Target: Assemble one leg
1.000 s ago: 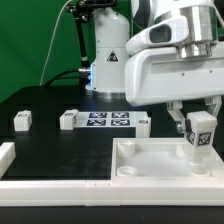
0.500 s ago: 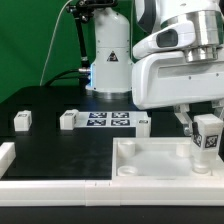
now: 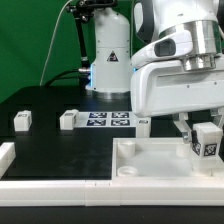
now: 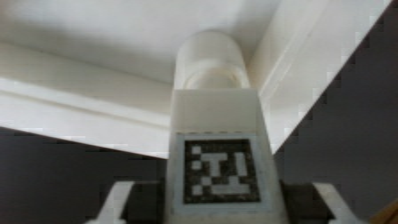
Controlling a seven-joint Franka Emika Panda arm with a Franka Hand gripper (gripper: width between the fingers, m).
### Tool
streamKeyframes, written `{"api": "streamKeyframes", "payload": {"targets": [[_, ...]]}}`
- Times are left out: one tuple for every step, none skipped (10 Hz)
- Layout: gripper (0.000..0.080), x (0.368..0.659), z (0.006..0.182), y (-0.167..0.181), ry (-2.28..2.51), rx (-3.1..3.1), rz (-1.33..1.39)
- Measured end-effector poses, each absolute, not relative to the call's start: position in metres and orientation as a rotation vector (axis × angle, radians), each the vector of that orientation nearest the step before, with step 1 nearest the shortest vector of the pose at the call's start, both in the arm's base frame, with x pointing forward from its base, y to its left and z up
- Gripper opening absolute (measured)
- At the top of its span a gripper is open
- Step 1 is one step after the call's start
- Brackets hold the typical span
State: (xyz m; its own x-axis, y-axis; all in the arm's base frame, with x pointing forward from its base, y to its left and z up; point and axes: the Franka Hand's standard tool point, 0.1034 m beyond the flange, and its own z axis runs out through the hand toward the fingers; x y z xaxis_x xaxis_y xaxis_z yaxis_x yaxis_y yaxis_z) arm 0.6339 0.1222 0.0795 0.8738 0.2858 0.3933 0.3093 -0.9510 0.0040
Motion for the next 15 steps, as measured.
{"api": "streamKeyframes", "payload": {"targets": [[0.0291,0.634,0.079,0.122,-0.474,-2.982,-0.619],[0.0291,0.634,0.079,0.122,-0.474,-2.982,-0.622],[0.0291,0.634,0.08,0.122,-0.474,-2.982,-0.622],[0.0291,0.634,0.079,0.122,-0.474,-2.982,-0.622],[0.0445,0.634,0.079,0.122,-0.474,-2.982,-0.622],[0.0571,0.634,0.079,0.122,-0.474,-2.982,-0.622],[0.0571,0.634,0.079,0.122,-0.474,-2.982,-0.622],[0.0636,0.634,0.079,0.122,-0.474,-2.982,-0.621],[0.0646,0.634,0.079,0.122,-0.474,-2.982,-0.621],[0.0646,0.634,0.079,0.123,-0.475,-2.981,-0.621],[0.0649,0.634,0.083,0.126,-0.473,-2.979,-0.623],[0.0649,0.635,0.09,0.129,-0.482,-2.975,-0.636],[0.0649,0.636,0.094,0.128,-0.495,-2.975,-0.642],[0.0649,0.635,0.091,0.128,-0.497,-2.978,-0.625],[0.0649,0.634,0.09,0.13,-0.503,-2.986,-0.577]]}}
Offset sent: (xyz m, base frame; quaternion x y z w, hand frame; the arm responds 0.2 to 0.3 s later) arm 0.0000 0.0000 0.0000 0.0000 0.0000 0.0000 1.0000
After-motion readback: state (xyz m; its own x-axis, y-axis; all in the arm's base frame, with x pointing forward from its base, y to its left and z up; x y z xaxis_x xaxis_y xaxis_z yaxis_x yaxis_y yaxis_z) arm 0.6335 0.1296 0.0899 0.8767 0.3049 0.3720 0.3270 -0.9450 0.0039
